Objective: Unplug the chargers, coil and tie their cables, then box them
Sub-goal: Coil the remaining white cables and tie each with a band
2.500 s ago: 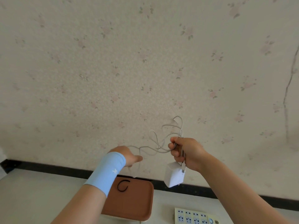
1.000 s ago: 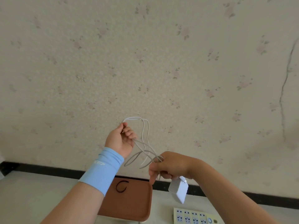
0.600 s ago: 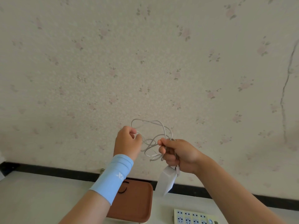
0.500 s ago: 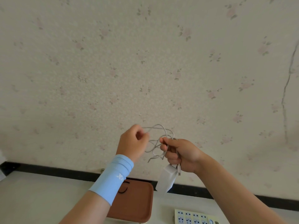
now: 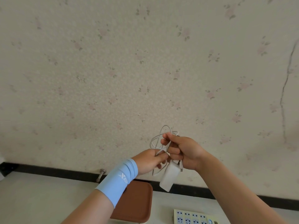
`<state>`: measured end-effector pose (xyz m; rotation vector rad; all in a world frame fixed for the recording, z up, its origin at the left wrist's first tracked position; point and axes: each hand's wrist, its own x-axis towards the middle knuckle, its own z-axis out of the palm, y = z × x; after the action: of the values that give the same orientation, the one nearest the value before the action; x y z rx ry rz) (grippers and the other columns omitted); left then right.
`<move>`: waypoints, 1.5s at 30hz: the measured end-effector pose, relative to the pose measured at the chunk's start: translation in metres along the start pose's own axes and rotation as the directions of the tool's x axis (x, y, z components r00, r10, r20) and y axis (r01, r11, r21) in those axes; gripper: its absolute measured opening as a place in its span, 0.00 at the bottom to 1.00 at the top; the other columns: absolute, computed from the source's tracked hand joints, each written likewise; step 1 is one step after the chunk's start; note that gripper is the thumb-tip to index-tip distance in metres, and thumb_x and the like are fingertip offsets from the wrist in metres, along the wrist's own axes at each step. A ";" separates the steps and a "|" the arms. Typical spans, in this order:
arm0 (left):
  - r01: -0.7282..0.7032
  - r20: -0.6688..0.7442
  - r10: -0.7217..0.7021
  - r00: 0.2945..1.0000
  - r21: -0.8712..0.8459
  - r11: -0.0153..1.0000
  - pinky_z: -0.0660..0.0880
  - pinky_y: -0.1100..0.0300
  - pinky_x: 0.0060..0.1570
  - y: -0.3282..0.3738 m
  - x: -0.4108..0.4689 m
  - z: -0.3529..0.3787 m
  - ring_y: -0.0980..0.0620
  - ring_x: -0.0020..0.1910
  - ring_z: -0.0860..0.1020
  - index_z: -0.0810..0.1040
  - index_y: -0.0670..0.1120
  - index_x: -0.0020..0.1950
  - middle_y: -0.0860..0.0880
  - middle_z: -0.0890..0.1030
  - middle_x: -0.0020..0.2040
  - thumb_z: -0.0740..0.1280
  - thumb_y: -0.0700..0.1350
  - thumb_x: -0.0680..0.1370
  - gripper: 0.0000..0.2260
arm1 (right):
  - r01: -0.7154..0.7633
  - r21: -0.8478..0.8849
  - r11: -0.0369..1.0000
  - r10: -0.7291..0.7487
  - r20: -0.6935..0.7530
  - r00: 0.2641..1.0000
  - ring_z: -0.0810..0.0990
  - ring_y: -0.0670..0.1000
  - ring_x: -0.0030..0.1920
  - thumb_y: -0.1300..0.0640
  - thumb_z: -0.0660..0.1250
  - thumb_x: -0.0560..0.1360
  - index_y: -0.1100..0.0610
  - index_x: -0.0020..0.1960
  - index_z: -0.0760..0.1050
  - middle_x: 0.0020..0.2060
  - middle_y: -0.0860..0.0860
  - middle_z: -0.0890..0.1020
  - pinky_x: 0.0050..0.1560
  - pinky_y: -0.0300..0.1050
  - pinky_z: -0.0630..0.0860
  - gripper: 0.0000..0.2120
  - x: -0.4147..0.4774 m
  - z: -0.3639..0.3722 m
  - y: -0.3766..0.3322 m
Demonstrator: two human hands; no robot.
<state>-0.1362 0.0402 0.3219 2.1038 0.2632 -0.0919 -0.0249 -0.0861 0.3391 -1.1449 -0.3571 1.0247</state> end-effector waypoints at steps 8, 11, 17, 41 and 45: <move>0.044 -0.235 -0.082 0.969 -0.164 0.985 0.78 0.54 0.36 0.006 -0.003 -0.007 0.48 0.31 0.78 0.73 0.46 0.55 0.49 0.74 0.37 0.51 0.56 0.84 0.17 | -0.020 -0.447 0.894 -0.013 -0.071 0.997 0.66 0.45 0.29 0.42 0.68 0.78 0.60 0.57 0.82 0.50 0.52 0.84 0.29 0.38 0.57 0.21 -0.003 0.000 0.007; 0.077 -0.095 -0.068 0.993 0.092 0.993 0.69 0.62 0.29 0.008 -0.003 -0.001 0.53 0.32 0.70 0.70 0.54 0.66 0.51 0.72 0.37 0.53 0.58 0.83 0.16 | -0.006 -0.503 0.865 -0.013 -0.033 0.999 0.64 0.45 0.29 0.41 0.71 0.76 0.57 0.47 0.80 0.34 0.50 0.77 0.28 0.39 0.56 0.18 -0.004 0.008 0.014; -0.023 0.095 0.010 0.995 0.139 0.990 0.77 0.64 0.47 0.012 -0.012 -0.003 0.56 0.41 0.80 0.76 0.47 0.57 0.48 0.82 0.45 0.66 0.50 0.80 0.09 | -0.001 -0.625 0.780 -0.064 -0.081 0.995 0.72 0.55 0.34 0.45 0.70 0.74 0.65 0.47 0.80 0.36 0.57 0.77 0.38 0.48 0.69 0.21 -0.001 0.018 0.019; -0.369 -0.226 0.301 0.926 -0.702 0.609 0.67 0.54 0.72 0.021 -0.031 -0.048 0.54 0.72 0.70 0.72 0.45 0.71 0.50 0.74 0.71 0.65 0.40 0.78 0.20 | -0.030 -0.773 0.633 0.150 0.084 0.985 0.76 0.54 0.26 0.59 0.59 0.83 0.61 0.55 0.80 0.28 0.50 0.71 0.45 0.58 0.79 0.11 -0.002 -0.003 0.019; -0.167 -0.051 0.169 0.984 0.043 0.985 0.66 0.62 0.71 0.006 -0.017 -0.026 0.60 0.69 0.71 0.69 0.51 0.73 0.56 0.74 0.70 0.73 0.40 0.74 0.29 | -0.011 -0.798 0.603 0.129 0.084 0.988 0.70 0.53 0.25 0.60 0.60 0.79 0.59 0.43 0.76 0.28 0.51 0.68 0.38 0.51 0.71 0.09 0.000 0.003 0.017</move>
<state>-0.1531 0.0568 0.3430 2.1599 0.1158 0.0616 -0.0352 -0.0835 0.3253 -1.9183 -0.9603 1.0298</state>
